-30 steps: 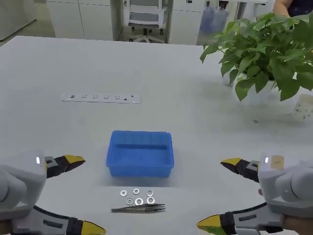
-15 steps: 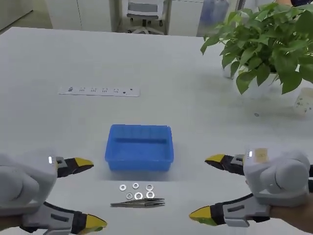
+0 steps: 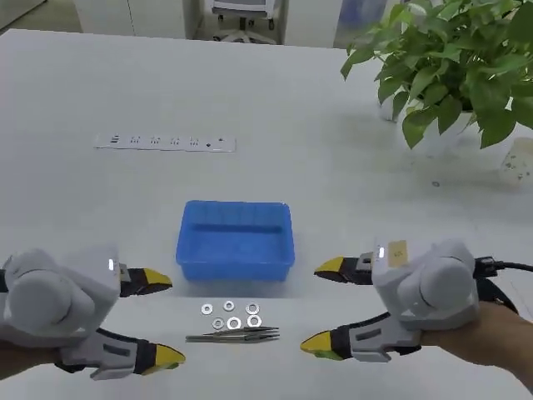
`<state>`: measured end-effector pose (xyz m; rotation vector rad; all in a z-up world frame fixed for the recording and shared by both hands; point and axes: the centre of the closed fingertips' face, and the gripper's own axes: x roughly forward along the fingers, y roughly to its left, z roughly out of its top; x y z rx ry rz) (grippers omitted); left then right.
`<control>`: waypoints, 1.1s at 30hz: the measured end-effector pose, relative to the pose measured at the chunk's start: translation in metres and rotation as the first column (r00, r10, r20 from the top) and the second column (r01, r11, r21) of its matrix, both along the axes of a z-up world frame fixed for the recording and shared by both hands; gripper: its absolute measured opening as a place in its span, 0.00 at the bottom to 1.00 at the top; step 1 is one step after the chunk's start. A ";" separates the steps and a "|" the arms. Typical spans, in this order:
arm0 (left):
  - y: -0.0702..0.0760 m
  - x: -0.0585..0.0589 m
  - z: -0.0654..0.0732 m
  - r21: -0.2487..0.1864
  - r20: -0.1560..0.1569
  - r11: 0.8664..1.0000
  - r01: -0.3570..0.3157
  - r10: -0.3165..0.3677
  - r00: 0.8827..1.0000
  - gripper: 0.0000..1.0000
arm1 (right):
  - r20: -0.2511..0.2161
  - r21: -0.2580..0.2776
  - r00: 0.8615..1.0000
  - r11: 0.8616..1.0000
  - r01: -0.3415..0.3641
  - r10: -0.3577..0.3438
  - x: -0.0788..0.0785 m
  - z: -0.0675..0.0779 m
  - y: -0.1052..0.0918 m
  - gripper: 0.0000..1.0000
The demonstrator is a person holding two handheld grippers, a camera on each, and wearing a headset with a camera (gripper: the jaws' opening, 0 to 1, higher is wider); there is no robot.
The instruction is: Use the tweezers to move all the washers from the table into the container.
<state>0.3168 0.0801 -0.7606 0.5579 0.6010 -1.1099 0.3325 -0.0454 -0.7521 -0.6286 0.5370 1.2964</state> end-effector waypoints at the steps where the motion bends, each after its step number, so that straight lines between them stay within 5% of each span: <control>1: 0.000 0.000 -0.003 0.005 -0.004 1.000 0.009 -0.009 1.000 0.53 | 0.002 -0.006 1.000 1.000 -0.012 0.012 -0.001 -0.001 0.002 0.53; 20: -0.010 0.002 -0.037 0.098 -0.056 0.991 0.095 -0.089 0.994 0.29 | 0.004 -0.107 0.979 0.973 -0.204 0.206 -0.007 -0.030 0.038 0.29; 33: -0.009 0.006 -0.050 0.145 -0.085 0.983 0.109 -0.097 0.992 0.19 | -0.021 -0.168 0.953 0.938 -0.303 0.303 -0.010 -0.050 0.059 0.20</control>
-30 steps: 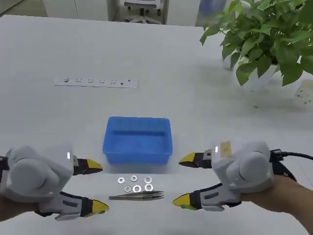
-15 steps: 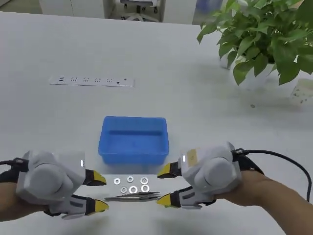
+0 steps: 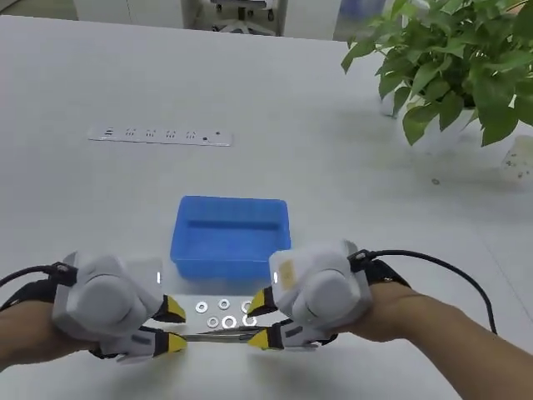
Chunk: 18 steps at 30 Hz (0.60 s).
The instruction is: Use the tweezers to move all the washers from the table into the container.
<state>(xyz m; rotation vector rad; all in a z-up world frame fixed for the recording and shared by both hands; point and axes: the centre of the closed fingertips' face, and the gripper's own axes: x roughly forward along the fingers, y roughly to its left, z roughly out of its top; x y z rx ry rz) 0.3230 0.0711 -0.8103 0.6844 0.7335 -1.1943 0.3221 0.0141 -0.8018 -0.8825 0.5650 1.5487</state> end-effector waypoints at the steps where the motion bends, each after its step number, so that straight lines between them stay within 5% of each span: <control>1: 0.000 -0.001 0.000 -0.002 -0.006 1.000 0.000 0.000 1.000 0.19 | -0.009 -0.005 1.000 1.000 -0.004 0.004 -0.001 -0.001 0.001 0.20; 18: -0.005 -0.002 -0.005 -0.018 -0.049 0.999 0.032 -0.033 0.998 0.10 | -0.037 -0.071 0.999 0.997 -0.020 0.017 0.001 -0.018 0.006 0.14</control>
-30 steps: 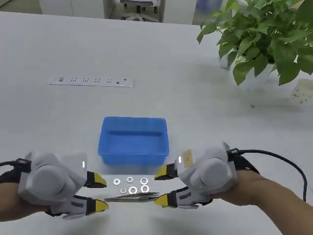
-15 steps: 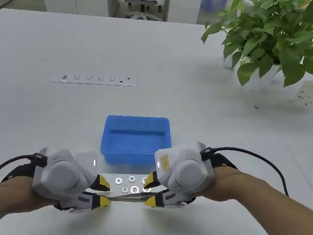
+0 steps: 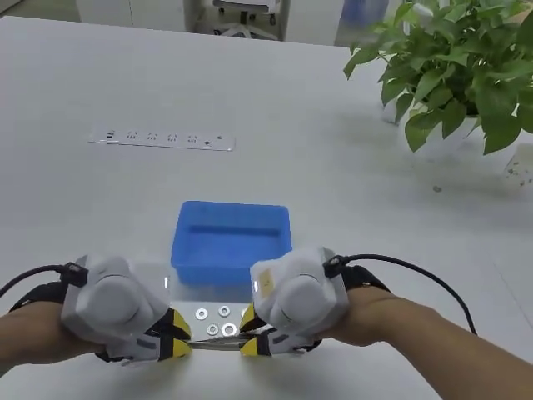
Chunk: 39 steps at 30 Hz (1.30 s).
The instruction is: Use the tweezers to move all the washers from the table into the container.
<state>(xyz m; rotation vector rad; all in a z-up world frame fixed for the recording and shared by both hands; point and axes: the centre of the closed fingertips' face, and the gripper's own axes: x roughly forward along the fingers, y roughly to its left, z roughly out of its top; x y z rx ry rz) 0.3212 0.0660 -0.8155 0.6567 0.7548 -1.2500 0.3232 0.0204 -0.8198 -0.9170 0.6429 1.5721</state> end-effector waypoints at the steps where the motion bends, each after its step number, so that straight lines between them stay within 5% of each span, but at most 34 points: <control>1: 0.000 0.001 0.000 -0.001 0.001 1.000 0.002 -0.002 1.000 0.09 | -0.006 0.007 1.000 1.000 0.001 -0.001 -0.001 0.001 0.001 0.14; 17: -0.001 -0.004 0.002 0.004 0.012 0.999 0.042 -0.042 0.999 0.06 | 0.005 -0.002 1.000 1.000 -0.007 0.007 -0.003 0.002 0.001 0.12; 39: -0.014 -0.006 0.053 -0.006 0.027 0.999 0.052 -0.052 0.998 0.05 | -0.006 0.066 0.996 0.994 0.088 -0.088 -0.003 0.012 -0.002 0.12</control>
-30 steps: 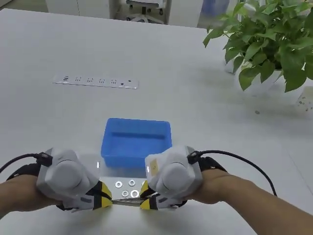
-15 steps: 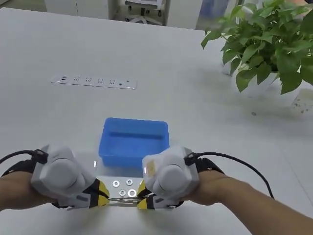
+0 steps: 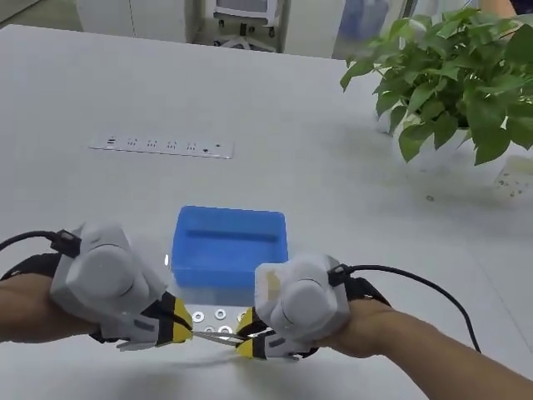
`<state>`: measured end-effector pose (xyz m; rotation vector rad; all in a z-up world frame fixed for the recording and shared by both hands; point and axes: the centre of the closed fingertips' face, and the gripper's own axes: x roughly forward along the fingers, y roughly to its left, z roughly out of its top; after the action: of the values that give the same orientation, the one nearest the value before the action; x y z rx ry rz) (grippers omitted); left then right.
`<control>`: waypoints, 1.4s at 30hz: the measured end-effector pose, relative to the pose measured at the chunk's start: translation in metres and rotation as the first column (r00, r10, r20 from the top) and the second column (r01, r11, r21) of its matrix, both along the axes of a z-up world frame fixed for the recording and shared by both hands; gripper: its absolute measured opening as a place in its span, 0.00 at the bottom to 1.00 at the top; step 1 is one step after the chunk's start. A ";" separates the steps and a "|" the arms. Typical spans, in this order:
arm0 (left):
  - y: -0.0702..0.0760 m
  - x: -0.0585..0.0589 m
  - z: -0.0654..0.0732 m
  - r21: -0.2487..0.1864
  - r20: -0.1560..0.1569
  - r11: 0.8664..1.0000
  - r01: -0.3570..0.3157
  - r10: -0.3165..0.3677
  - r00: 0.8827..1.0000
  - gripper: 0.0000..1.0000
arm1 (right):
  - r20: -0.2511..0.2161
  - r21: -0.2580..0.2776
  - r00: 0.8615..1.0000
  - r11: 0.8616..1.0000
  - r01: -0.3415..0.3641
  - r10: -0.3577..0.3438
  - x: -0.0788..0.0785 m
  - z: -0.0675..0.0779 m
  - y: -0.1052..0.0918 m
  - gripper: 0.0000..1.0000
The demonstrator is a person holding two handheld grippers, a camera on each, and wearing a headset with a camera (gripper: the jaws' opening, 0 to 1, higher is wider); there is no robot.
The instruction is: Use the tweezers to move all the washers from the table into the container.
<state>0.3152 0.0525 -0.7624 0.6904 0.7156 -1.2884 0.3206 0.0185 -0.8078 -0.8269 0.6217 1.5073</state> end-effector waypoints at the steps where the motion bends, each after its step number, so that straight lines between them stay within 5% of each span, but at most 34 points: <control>1: -0.001 0.000 0.002 0.001 0.002 1.000 0.004 -0.004 1.000 0.05 | -0.001 0.003 1.000 1.000 0.004 -0.004 0.000 0.001 0.000 0.12; 23: -0.027 -0.003 0.054 -0.067 0.041 0.996 0.054 -0.051 0.998 0.05 | -0.027 0.088 0.997 0.994 0.068 -0.066 -0.006 0.021 0.008 0.10; 42: -0.042 -0.008 0.058 -0.115 0.048 0.987 0.111 -0.106 0.993 0.06 | -0.052 0.125 0.995 0.988 0.088 -0.082 -0.013 0.020 0.018 0.09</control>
<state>0.3069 0.0107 -0.7047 0.6660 0.5699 -1.4006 0.3081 0.0361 -0.7877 -0.6615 0.5823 1.4762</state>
